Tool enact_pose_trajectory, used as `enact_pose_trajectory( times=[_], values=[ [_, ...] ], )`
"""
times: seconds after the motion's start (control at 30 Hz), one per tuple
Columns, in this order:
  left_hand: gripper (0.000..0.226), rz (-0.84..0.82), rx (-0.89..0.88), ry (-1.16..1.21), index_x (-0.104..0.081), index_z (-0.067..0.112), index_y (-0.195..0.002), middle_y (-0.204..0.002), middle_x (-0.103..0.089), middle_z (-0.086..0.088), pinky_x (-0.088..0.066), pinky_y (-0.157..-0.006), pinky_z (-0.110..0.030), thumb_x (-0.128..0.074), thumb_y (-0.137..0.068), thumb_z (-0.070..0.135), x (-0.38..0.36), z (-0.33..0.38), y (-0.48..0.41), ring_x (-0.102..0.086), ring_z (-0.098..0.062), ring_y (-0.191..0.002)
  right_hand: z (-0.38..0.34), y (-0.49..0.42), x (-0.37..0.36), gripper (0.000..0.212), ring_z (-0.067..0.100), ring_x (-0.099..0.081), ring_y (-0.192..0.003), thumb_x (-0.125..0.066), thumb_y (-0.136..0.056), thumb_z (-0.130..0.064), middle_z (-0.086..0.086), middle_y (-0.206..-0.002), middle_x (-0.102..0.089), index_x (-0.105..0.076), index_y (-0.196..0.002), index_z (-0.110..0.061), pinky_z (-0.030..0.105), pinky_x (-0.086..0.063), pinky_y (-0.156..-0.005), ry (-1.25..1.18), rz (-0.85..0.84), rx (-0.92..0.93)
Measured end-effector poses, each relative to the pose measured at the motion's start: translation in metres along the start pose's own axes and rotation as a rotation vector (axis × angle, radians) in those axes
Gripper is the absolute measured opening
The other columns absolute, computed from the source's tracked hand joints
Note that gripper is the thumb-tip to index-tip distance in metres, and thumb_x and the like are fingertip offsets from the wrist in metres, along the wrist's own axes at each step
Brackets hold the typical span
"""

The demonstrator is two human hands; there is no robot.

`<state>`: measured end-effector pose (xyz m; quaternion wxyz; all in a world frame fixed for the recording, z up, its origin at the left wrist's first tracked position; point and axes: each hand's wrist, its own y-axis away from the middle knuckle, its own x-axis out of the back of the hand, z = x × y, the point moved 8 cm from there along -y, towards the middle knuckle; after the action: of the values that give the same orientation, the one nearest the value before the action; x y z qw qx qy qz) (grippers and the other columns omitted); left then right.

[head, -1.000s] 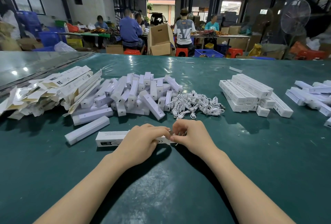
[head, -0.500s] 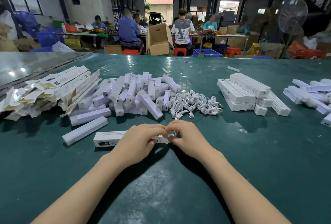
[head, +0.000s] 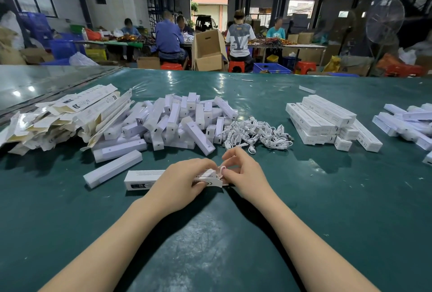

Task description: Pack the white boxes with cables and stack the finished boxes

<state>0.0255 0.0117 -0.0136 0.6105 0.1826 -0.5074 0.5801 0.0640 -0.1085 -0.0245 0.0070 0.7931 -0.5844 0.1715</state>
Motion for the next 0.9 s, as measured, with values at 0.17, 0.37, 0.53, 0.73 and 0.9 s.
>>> enact_pose_trajectory(
  times=[0.17,0.37,0.53,0.73,0.9],
  values=[
    [0.032,0.021,-0.017,-0.012,-0.062,0.021,-0.106,-0.102,-0.064,0.01,-0.043,-0.082,-0.029,-0.063,-0.079,0.005,0.001,0.002,0.0,-0.057,-0.014,-0.093,0.003,0.0,0.011,0.027,0.015,-0.056,-0.045,-0.064,-0.075,0.006,0.005,-0.07,-0.061,-0.054,-0.064,-0.016,0.031,-0.052,-0.052,0.052,0.123,-0.018],
    [0.032,0.021,-0.003,0.015,-0.062,0.023,-0.103,-0.101,-0.064,0.011,-0.043,-0.085,-0.029,-0.062,-0.078,0.003,0.001,0.004,0.001,-0.058,-0.012,-0.093,-0.005,-0.003,0.008,0.029,0.002,-0.051,-0.041,-0.063,-0.067,0.001,-0.008,-0.049,-0.059,-0.061,-0.054,-0.024,0.024,-0.047,-0.056,0.249,0.126,-0.002],
    [0.031,0.029,0.017,0.006,-0.063,0.021,-0.103,-0.1,-0.065,0.007,-0.043,-0.085,-0.03,-0.062,-0.078,0.003,0.003,0.004,0.001,-0.058,-0.014,-0.094,-0.004,-0.003,0.006,0.026,0.004,-0.05,-0.04,-0.061,-0.068,0.0,-0.003,-0.053,-0.06,-0.058,-0.054,-0.022,0.033,-0.05,-0.056,0.291,0.128,-0.056],
    [0.029,0.039,0.029,-0.002,-0.064,0.02,-0.101,-0.099,-0.066,0.009,-0.042,-0.082,-0.025,-0.063,-0.077,0.004,0.003,0.003,0.001,-0.059,-0.012,-0.092,-0.003,-0.003,0.0,0.02,0.002,-0.044,-0.038,-0.057,-0.073,0.0,-0.014,-0.037,-0.049,-0.071,-0.072,-0.015,0.009,-0.035,-0.045,0.361,0.002,-0.048],
    [0.028,0.046,0.046,0.008,-0.064,0.022,-0.099,-0.095,-0.068,0.013,-0.043,-0.078,-0.025,-0.065,-0.076,0.007,0.004,0.001,0.001,-0.061,-0.011,-0.089,-0.004,0.003,-0.001,0.018,0.0,-0.043,-0.046,-0.062,-0.075,-0.001,-0.013,-0.057,-0.056,-0.071,-0.079,-0.015,0.009,-0.035,-0.053,0.369,-0.035,0.041]
  ],
)
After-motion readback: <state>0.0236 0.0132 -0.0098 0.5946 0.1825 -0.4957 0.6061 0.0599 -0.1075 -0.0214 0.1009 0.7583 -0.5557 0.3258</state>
